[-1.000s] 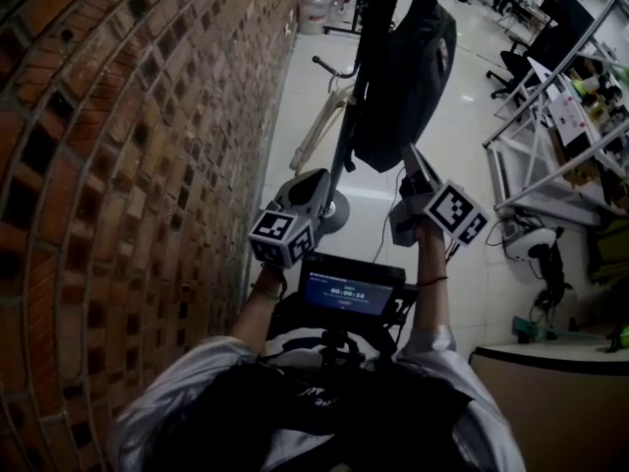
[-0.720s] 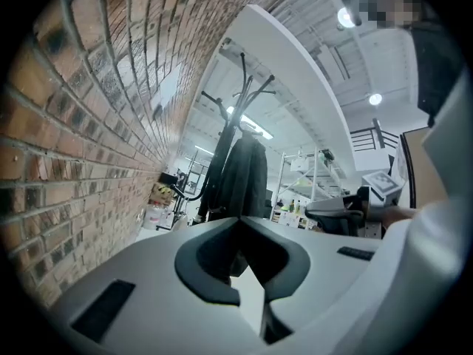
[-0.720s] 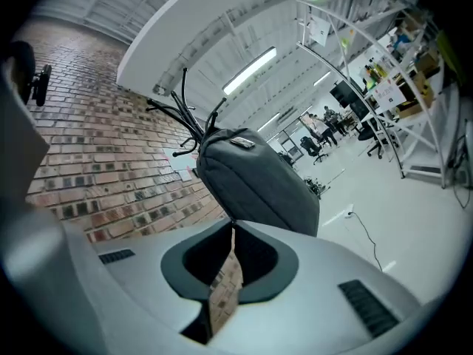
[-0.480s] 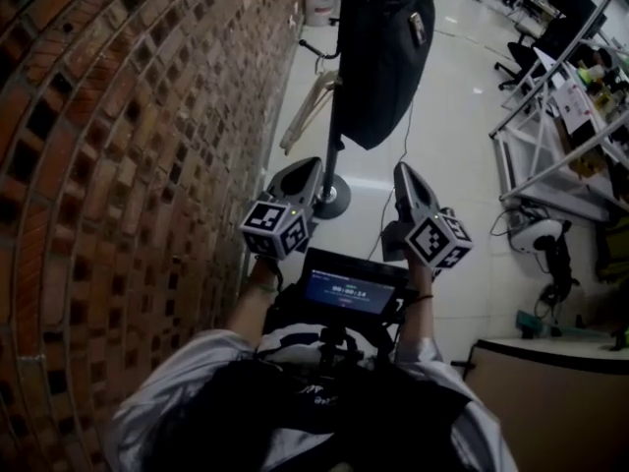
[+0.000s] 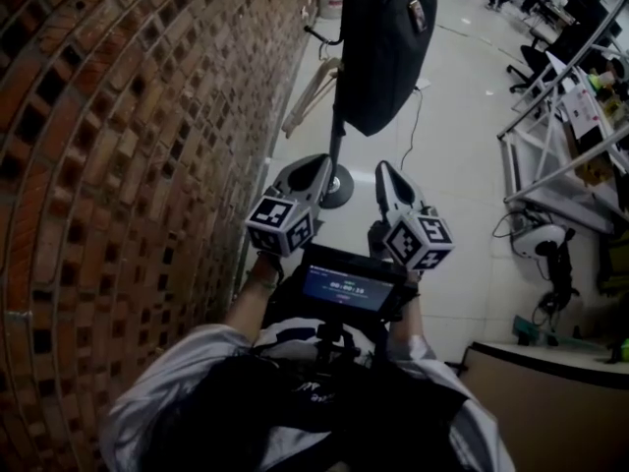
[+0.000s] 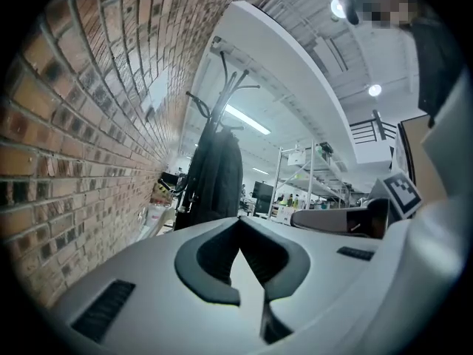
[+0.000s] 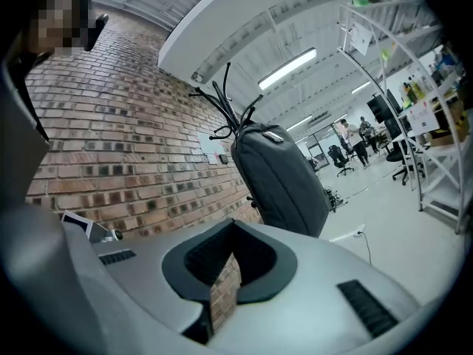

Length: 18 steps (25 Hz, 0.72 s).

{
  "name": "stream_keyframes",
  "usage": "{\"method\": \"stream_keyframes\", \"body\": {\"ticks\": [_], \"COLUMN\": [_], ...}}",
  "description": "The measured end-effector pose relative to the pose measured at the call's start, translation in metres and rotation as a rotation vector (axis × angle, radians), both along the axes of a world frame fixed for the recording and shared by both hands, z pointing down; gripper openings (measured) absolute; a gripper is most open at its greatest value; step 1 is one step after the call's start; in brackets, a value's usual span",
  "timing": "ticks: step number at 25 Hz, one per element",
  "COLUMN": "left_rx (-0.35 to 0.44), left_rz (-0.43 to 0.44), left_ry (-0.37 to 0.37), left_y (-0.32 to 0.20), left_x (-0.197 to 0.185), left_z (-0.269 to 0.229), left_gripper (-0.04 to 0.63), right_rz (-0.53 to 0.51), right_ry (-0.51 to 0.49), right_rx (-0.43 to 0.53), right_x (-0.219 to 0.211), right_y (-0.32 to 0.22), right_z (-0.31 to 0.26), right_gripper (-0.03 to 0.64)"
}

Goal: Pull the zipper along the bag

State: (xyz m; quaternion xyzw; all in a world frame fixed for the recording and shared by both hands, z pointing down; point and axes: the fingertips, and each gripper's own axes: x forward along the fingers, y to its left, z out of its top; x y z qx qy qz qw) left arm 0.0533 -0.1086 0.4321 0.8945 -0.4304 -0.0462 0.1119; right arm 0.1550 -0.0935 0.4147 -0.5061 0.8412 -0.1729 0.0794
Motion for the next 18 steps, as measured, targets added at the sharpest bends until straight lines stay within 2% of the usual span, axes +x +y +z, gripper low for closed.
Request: {"method": "stream_keyframes", "body": {"ticks": [6, 18], "left_rx": [0.027, 0.022], "left_rz": [0.001, 0.001], "left_ry": [0.000, -0.003], "left_y": [-0.002, -0.005], "left_x": [0.001, -0.001], "left_z": [-0.004, 0.001], "left_gripper": [0.002, 0.002], "right_rz": [-0.012, -0.038], "right_ry": [0.013, 0.028], "right_rx": [0.003, -0.015], "right_x": [-0.005, -0.016], "right_y": [0.000, -0.002], "right_z": [0.007, 0.004], "right_gripper": [-0.011, -0.011]}}
